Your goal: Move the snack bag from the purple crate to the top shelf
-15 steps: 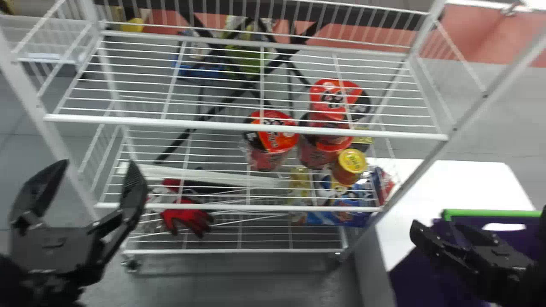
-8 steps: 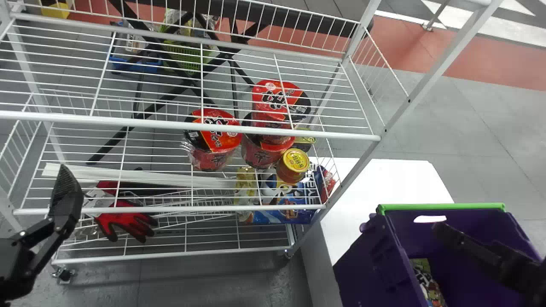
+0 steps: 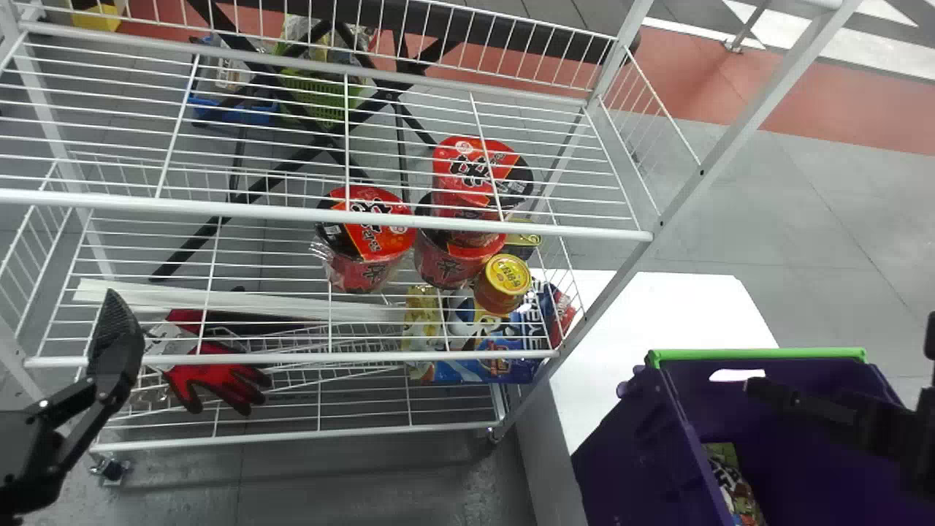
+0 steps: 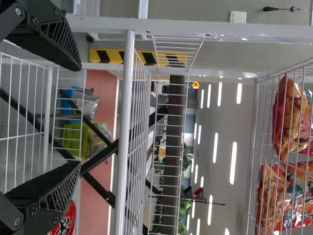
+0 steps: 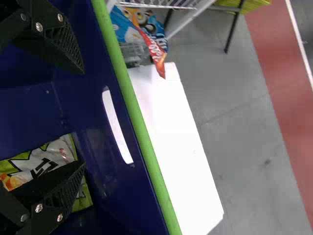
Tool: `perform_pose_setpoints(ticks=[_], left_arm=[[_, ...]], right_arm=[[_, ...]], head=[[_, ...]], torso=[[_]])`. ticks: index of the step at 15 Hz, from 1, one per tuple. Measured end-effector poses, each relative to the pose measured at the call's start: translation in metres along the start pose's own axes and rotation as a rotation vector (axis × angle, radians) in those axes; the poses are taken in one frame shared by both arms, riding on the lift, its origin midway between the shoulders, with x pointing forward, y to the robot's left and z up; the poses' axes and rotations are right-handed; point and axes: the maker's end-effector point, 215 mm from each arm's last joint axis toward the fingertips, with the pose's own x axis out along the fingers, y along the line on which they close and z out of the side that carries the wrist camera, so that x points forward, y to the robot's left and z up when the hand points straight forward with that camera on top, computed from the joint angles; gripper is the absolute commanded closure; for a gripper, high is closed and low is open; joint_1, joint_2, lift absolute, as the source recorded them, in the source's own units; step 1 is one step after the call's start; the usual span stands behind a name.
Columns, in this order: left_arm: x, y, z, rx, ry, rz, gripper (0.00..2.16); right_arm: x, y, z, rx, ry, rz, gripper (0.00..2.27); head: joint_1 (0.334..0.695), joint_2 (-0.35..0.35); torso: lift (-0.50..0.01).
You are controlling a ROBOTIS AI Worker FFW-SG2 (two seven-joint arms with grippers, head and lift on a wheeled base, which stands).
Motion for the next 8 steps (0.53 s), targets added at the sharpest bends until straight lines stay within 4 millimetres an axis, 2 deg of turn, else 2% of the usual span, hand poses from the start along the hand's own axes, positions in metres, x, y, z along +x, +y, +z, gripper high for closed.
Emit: perform_pose_setpoints(ticks=[3, 5, 8], left_arm=[[0.003, -0.001, 0.002, -0.002, -0.007, -0.002, 0.14], [0.009, -0.01, 0.002, -0.01, -0.009, -0.02, 0.14], [0.013, -0.019, 0.0, -0.023, 0.0, -0.041, 0.14]], right_arm=[[0.011, -0.021, -0.016, -0.016, 0.117, 0.037, 0.22], [0.014, -0.036, -0.033, -0.029, 0.203, 0.069, 0.22], [0.024, -0.061, -0.072, -0.098, 0.324, 0.093, 0.22]], head=[[0.695, -0.35], [0.695, -0.35], [0.695, -0.35]], torso=[[-0.459], [-0.459], [-0.459]])
